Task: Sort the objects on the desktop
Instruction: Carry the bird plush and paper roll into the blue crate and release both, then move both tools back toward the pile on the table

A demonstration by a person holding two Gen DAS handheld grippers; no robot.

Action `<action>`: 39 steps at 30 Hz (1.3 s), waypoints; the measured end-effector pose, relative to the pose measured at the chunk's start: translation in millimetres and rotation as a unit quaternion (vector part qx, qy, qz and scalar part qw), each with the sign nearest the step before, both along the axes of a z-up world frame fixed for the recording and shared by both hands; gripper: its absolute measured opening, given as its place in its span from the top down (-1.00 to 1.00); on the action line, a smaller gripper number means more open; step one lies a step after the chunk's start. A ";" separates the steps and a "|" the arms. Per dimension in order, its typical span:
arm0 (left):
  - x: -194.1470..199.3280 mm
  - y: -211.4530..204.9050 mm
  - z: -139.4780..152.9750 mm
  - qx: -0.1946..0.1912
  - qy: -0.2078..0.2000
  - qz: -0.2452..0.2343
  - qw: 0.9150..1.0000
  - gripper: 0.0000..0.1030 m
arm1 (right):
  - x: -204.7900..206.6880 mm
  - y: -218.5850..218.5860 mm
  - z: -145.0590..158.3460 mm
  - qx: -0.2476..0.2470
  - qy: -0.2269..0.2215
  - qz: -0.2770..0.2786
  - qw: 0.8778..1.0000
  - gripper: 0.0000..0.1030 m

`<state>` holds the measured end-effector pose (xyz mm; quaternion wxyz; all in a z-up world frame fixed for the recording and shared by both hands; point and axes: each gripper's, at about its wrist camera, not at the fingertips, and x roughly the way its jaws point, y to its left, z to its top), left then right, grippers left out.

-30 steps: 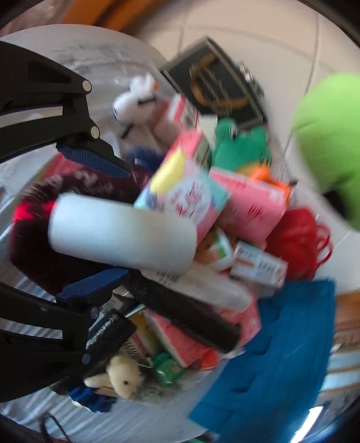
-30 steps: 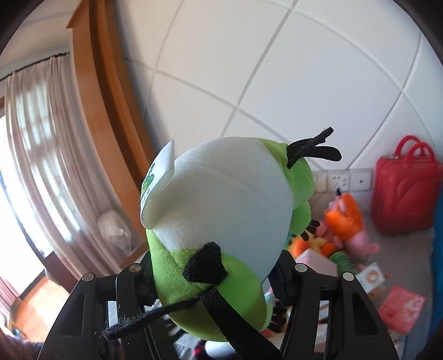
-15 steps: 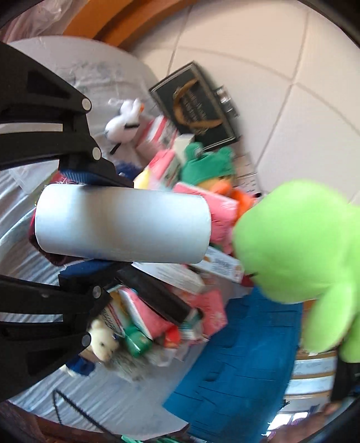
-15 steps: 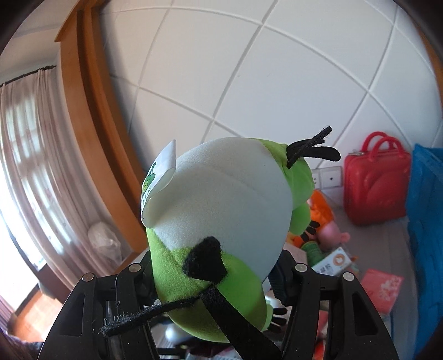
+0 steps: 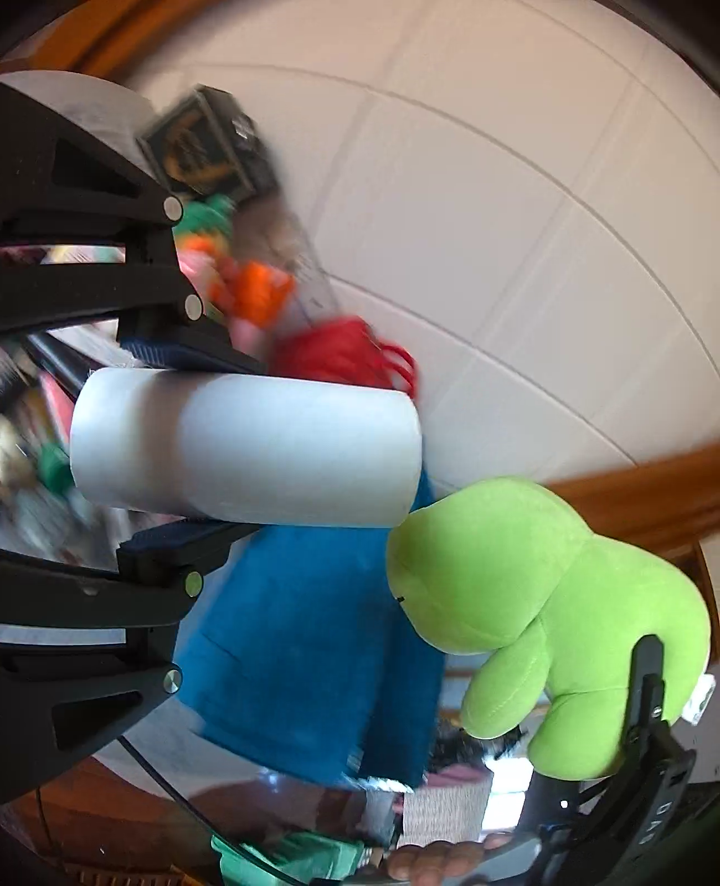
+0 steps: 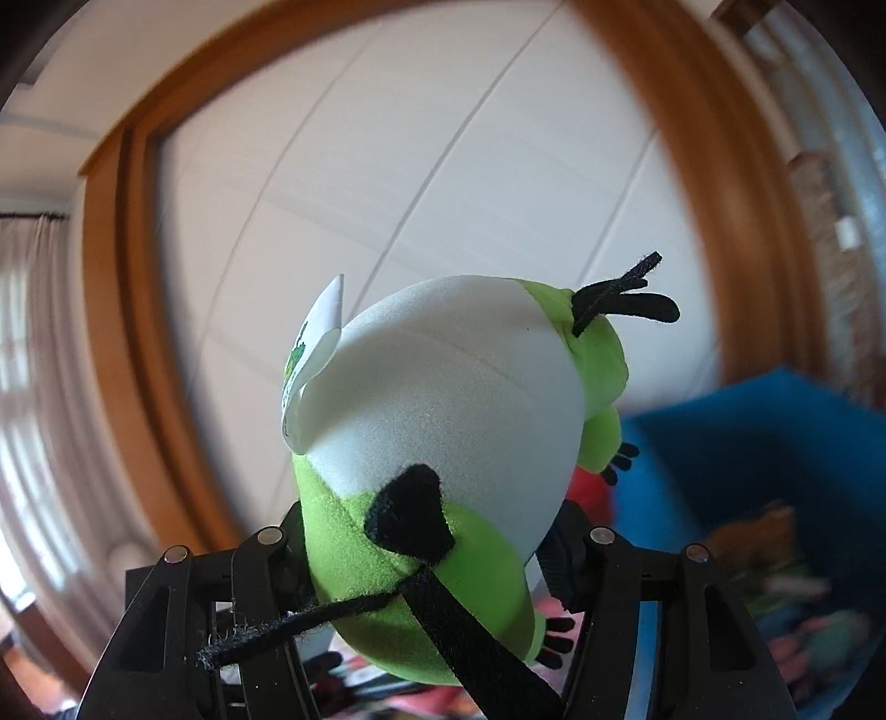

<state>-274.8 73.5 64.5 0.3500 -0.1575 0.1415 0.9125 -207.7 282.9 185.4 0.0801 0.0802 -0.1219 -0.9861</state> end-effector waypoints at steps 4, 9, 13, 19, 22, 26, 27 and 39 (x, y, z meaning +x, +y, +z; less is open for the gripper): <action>17.0 98.9 30.6 0.012 0.014 -0.046 0.999 0.12 | 44.0 80.8 18.9 0.011 0.028 -0.050 0.998 -0.17; 19.5 201.5 45.7 0.028 -0.001 -0.080 0.996 0.12 | 57.8 187.2 13.8 0.008 0.007 -0.085 0.996 -0.17; 25.9 267.7 50.3 0.007 0.004 -0.075 0.997 0.11 | 50.8 250.7 3.7 -0.005 -0.019 -0.101 0.995 -0.24; 23.0 316.7 74.3 -0.005 0.044 -0.003 0.999 -0.50 | 16.1 311.8 -20.3 -0.021 -0.085 -0.141 0.986 -0.73; 24.7 317.4 85.3 0.011 0.058 0.014 0.998 -0.53 | 22.9 327.3 -26.8 -0.019 -0.080 -0.146 0.986 -0.80; 28.6 314.6 85.3 0.015 0.060 0.033 0.998 -0.53 | 35.6 338.7 -25.1 -0.018 -0.057 -0.148 0.987 -0.91; 30.9 314.8 85.6 0.016 0.059 0.033 0.998 -0.53 | 37.6 338.6 -23.5 -0.019 -0.055 -0.145 0.988 -0.93; 28.8 282.4 46.8 0.017 0.031 0.140 0.989 -0.53 | 53.8 279.3 -53.6 0.067 -0.075 -0.160 0.982 -0.99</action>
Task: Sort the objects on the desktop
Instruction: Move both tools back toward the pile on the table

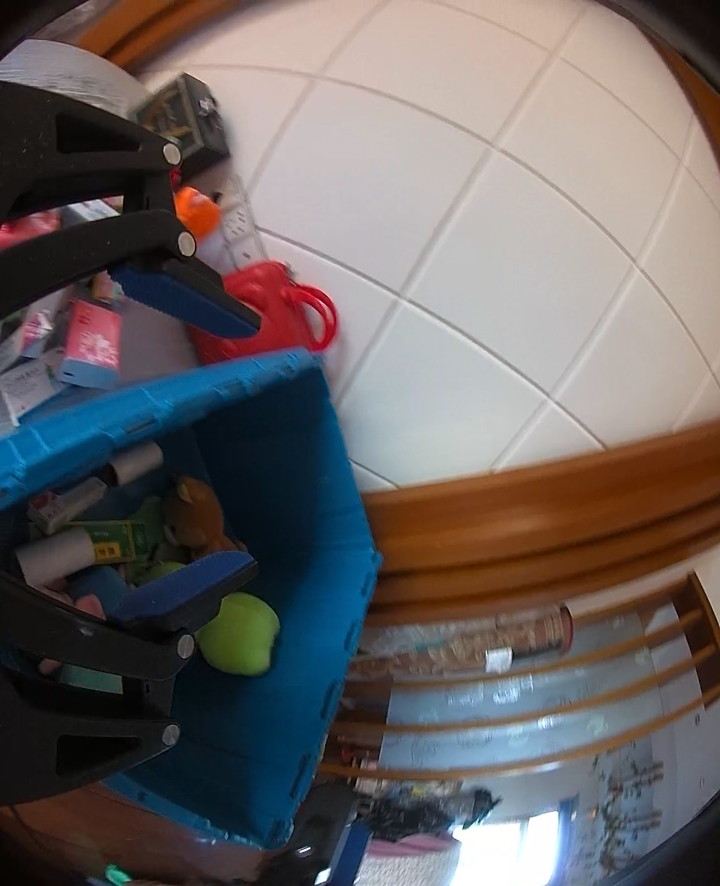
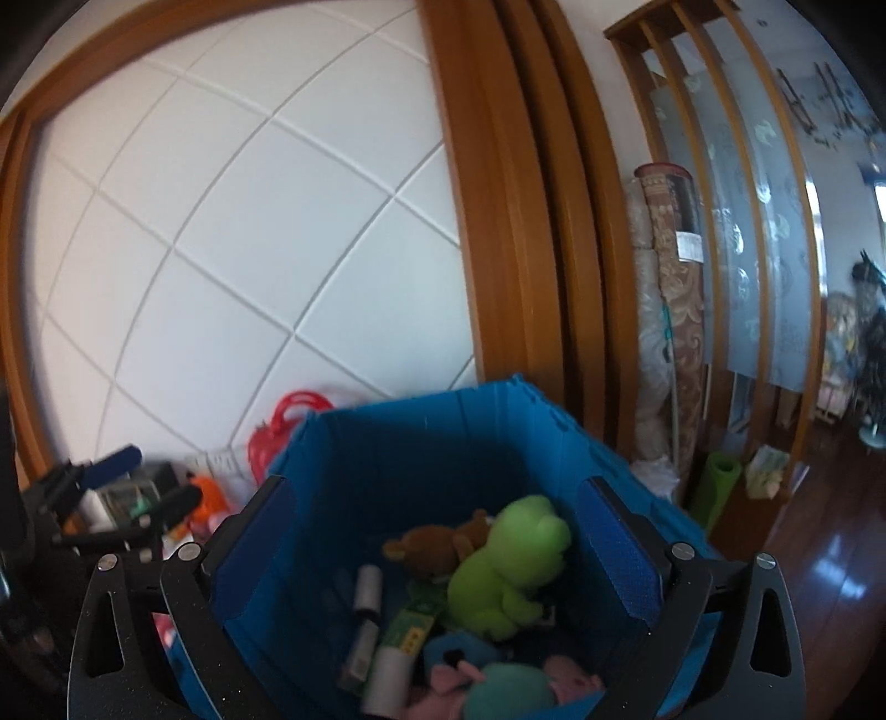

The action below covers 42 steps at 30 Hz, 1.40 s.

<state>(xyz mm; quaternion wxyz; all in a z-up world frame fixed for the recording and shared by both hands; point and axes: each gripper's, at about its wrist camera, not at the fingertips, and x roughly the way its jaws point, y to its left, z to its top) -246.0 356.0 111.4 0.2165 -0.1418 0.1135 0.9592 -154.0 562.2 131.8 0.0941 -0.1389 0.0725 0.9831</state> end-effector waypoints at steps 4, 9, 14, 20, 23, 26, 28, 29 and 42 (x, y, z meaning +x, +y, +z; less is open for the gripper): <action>4.5 -17.6 -14.5 0.004 -0.023 0.039 0.999 -0.53 | 1.7 -12.7 -17.5 -0.008 -0.029 0.013 0.999 -0.99; 9.0 -38.1 -25.2 0.008 -0.034 0.077 0.996 -0.53 | 2.8 -22.1 -23.3 -0.018 -0.042 0.033 0.998 -0.99; 17.2 -62.4 -27.6 0.007 -0.029 0.105 0.994 -0.53 | 5.3 -35.6 -25.5 -0.015 -0.042 0.051 0.998 -0.99; 18.6 -93.5 -32.0 0.013 -0.035 0.123 0.992 -0.53 | 2.3 -62.8 -30.3 -0.016 -0.052 0.072 0.996 -1.00; 15.3 -117.8 -34.0 0.020 -0.041 0.130 0.990 -0.53 | -0.3 -83.2 -27.3 -0.005 -0.052 0.077 0.996 -1.00; 9.7 -150.8 -38.2 0.013 -0.044 0.142 0.989 -0.53 | -6.5 -106.8 -25.0 -0.009 -0.044 0.085 0.995 -1.00; 4.9 -176.9 -41.7 0.009 -0.045 0.149 0.988 -0.53 | -13.9 -127.7 -26.7 -0.013 -0.043 0.085 0.995 -1.00; 3.0 -193.6 -44.2 0.005 -0.046 0.155 0.987 -0.53 | -17.3 -135.8 -27.8 -0.016 -0.046 0.087 0.995 -1.00; -32.4 -404.5 -100.7 -0.059 -0.077 0.245 0.965 -0.53 | -76.3 -291.7 -90.0 -0.035 -0.126 0.148 0.980 -1.00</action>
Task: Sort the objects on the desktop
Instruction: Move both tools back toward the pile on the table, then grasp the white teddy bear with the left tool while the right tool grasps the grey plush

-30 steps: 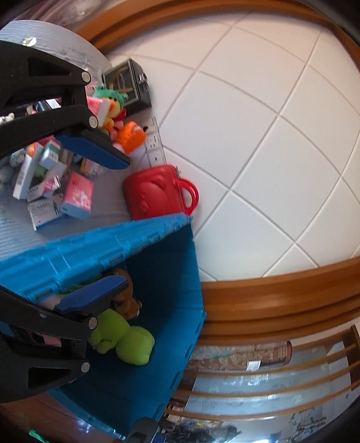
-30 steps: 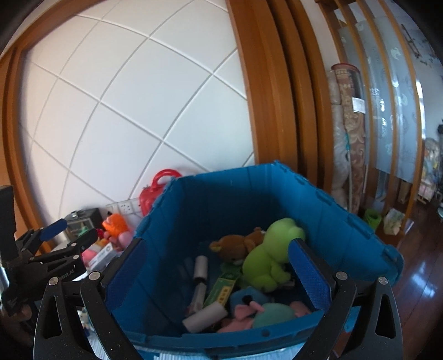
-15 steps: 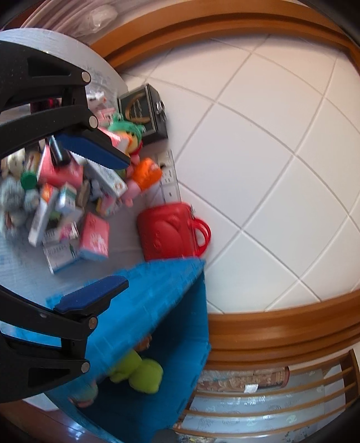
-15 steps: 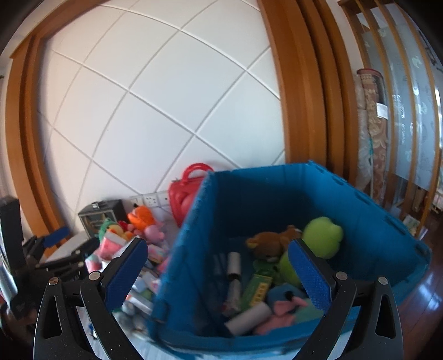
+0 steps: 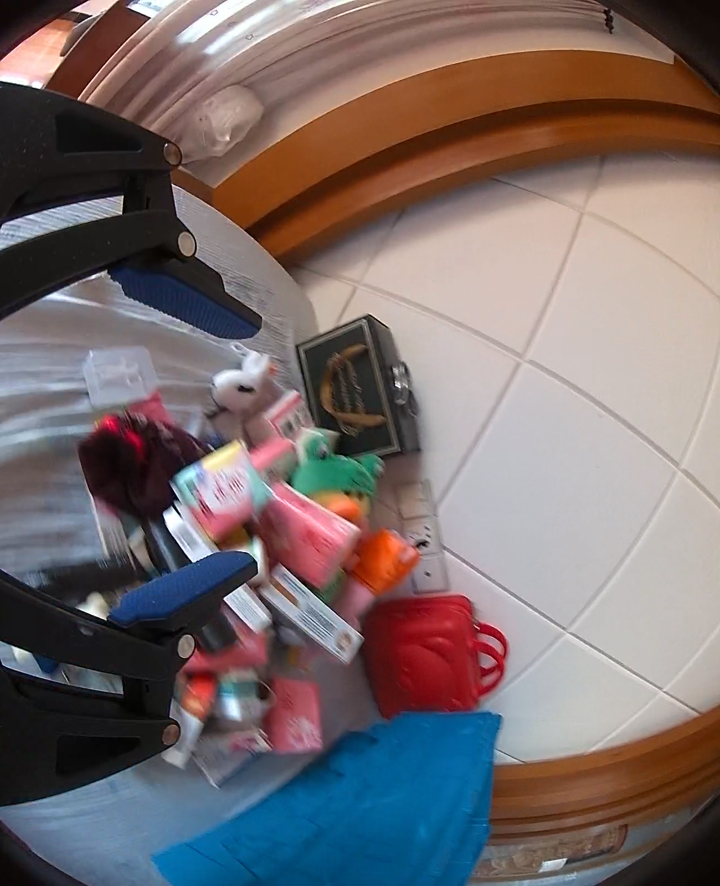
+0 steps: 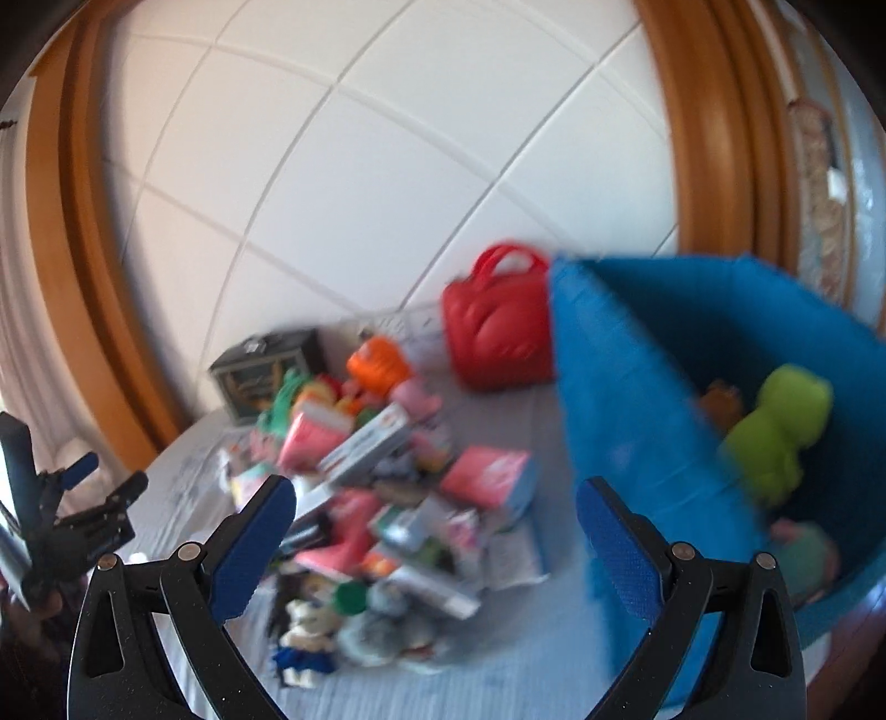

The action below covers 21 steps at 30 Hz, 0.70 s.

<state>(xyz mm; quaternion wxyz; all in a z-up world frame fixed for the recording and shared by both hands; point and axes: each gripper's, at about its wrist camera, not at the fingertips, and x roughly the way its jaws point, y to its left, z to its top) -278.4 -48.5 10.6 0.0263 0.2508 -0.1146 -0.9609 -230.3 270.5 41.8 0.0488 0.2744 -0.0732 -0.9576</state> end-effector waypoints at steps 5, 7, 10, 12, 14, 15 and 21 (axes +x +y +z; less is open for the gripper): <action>6.2 -12.8 -40.2 0.002 -0.041 -0.032 0.999 -0.53 | -22.4 -43.5 -61.8 0.026 -0.071 0.038 0.996 -0.99; 9.1 -8.9 -60.3 0.006 -0.061 -0.045 0.997 -0.53 | -31.5 -58.6 -93.0 0.043 -0.108 0.061 0.991 -0.99; 11.0 -4.6 -88.0 0.029 -0.101 -0.064 0.992 -0.53 | -46.1 -74.4 -145.9 0.053 -0.169 0.092 0.980 -0.99; 11.8 1.0 -103.6 0.028 -0.121 -0.069 0.990 -0.53 | -53.8 -79.1 -170.7 0.053 -0.197 0.097 0.974 -0.83; 10.6 1.1 -112.3 0.034 -0.131 -0.069 0.988 -0.53 | -61.8 -85.7 -195.5 0.055 -0.227 0.111 0.966 -0.58; 10.5 0.7 -116.5 0.037 -0.135 -0.067 0.988 -0.53 | -65.0 -88.8 -205.5 0.058 -0.238 0.115 0.963 -0.52; 14.5 -8.2 -129.7 0.037 -0.148 -0.055 0.987 -0.53 | -85.2 -100.5 -245.8 0.019 -0.284 0.119 0.951 -0.31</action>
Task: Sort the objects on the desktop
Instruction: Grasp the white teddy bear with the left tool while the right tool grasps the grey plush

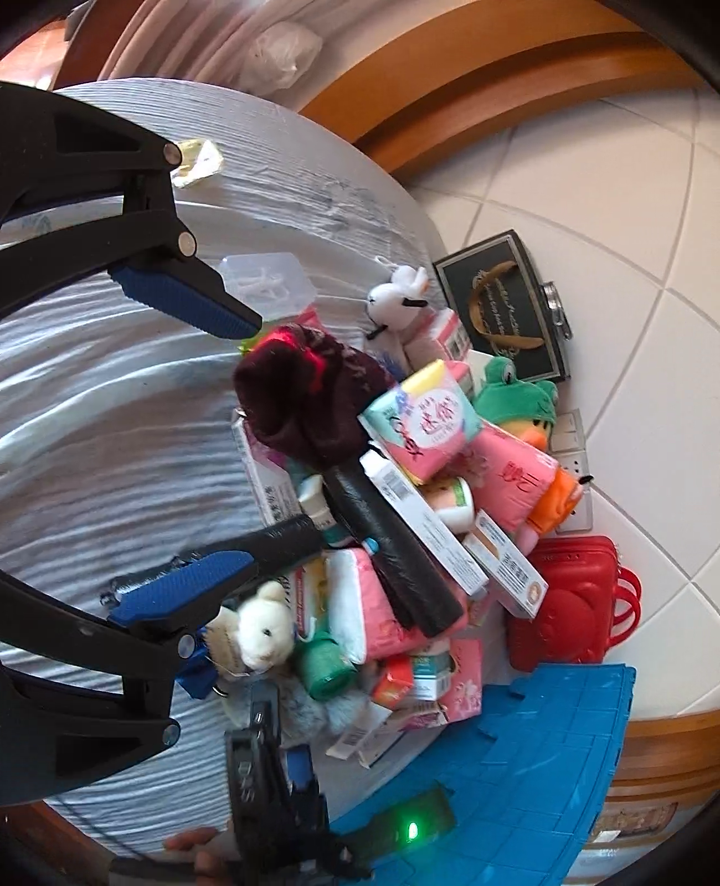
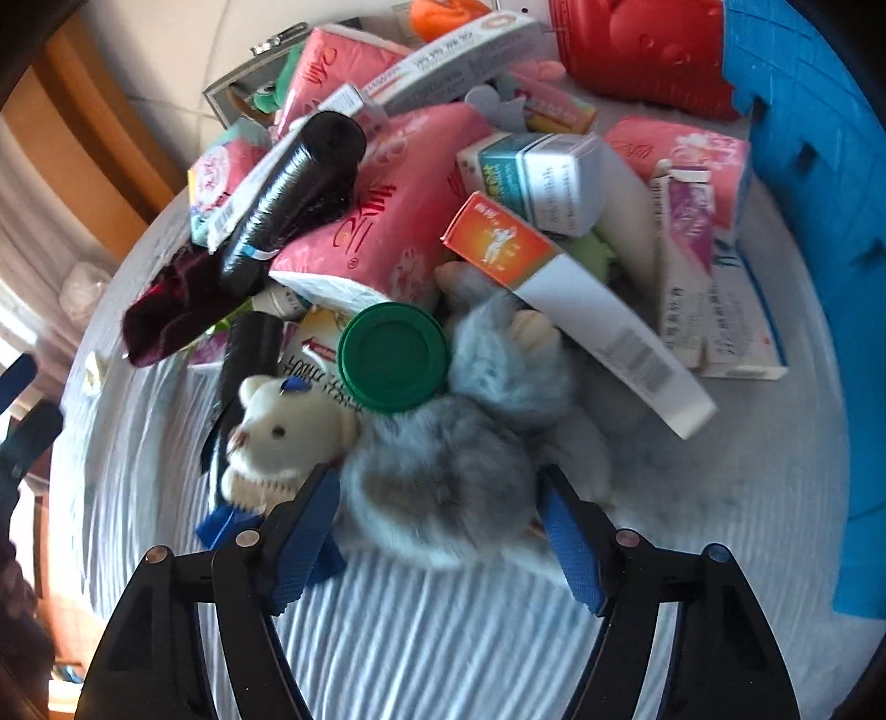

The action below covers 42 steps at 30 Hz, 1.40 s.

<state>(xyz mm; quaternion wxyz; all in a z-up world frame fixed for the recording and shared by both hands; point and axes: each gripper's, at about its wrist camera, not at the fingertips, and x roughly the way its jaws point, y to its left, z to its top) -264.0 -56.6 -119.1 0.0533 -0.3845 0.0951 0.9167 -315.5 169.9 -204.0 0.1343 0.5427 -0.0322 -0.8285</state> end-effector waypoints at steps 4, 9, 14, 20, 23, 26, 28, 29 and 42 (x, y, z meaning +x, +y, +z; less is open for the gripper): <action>2.4 2.0 -4.9 0.006 -0.012 -0.005 1.000 -0.53 | -15.9 -2.4 -28.8 -0.011 -0.024 -0.003 1.000 0.10; -1.0 28.2 -16.3 0.025 -0.020 -0.052 0.998 -0.53 | 5.0 24.1 -9.7 -0.028 0.004 0.010 1.000 0.20; -9.7 67.3 -42.8 0.081 -0.064 -0.095 0.990 -0.53 | 36.0 48.2 17.6 0.003 0.043 0.022 0.999 0.20; -24.0 100.9 -84.2 0.047 -0.092 -0.073 0.992 -0.53 | 37.5 69.7 9.2 0.005 0.027 0.028 0.999 0.16; -34.5 116.1 -97.2 0.023 -0.102 -0.075 0.992 -0.53 | 33.2 76.3 2.7 -0.016 0.003 0.031 0.999 -0.07; -39.2 122.0 -111.8 0.023 -0.121 -0.075 0.990 -0.14 | 32.5 85.5 8.5 -0.045 0.001 0.023 0.999 -0.51; -35.3 120.8 -114.2 0.026 -0.111 -0.083 0.990 0.04 | 28.7 92.9 12.5 -0.055 0.002 0.008 0.998 -0.59; -34.5 120.2 -116.4 0.030 -0.117 -0.089 0.989 0.13 | 23.2 96.1 10.9 -0.062 -0.006 -0.003 0.998 -0.59; -21.9 108.4 -100.1 0.062 -0.107 -0.116 0.986 0.34 | 30.0 56.0 23.5 -0.035 0.026 0.052 0.998 0.23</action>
